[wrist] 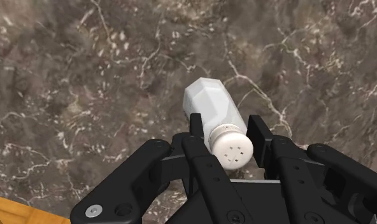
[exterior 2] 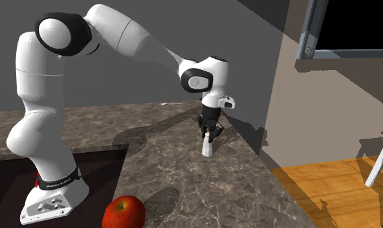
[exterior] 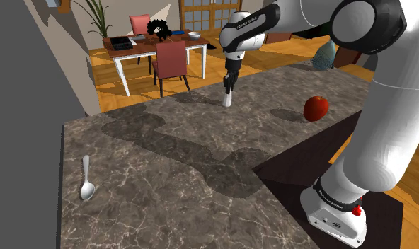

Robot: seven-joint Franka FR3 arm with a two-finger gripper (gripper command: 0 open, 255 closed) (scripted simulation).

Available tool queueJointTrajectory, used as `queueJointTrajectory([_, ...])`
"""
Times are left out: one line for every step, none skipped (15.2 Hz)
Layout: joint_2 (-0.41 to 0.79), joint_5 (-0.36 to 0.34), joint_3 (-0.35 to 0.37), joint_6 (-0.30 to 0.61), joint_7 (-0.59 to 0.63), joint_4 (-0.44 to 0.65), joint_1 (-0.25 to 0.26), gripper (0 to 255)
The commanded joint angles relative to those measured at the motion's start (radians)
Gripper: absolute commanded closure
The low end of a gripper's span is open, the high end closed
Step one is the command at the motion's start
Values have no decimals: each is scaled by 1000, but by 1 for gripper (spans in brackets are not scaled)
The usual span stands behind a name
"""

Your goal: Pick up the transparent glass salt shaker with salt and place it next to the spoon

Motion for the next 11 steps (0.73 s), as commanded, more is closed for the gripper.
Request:
queueJointTrajectory([0, 0, 0, 0, 0, 0, 0, 255])
queueJointTrajectory([0, 0, 0, 0, 0, 0, 0, 255])
queueJointTrajectory([0, 0, 0, 0, 0, 0, 0, 255])
queueJointTrajectory([0, 0, 0, 0, 0, 0, 0, 255])
queueJointTrajectory([1, 0, 0, 0, 0, 0, 0, 255])
queueJointTrajectory([0, 0, 0, 0, 0, 0, 0, 255])
queueJointTrajectory([-5, -2, 0, -11, 2, 6, 1, 255])
queueJointTrajectory([-11, -4, -1, -23, 4, 12, 1, 255])
queueJointTrajectory([-16, -6, -2, -35, 6, 18, 1, 255])
queueJointTrajectory([-22, -8, -2, -47, 8, 25, 1, 255])
queueJointTrajectory([-27, -10, -3, -58, 10, 32, 2, 255])
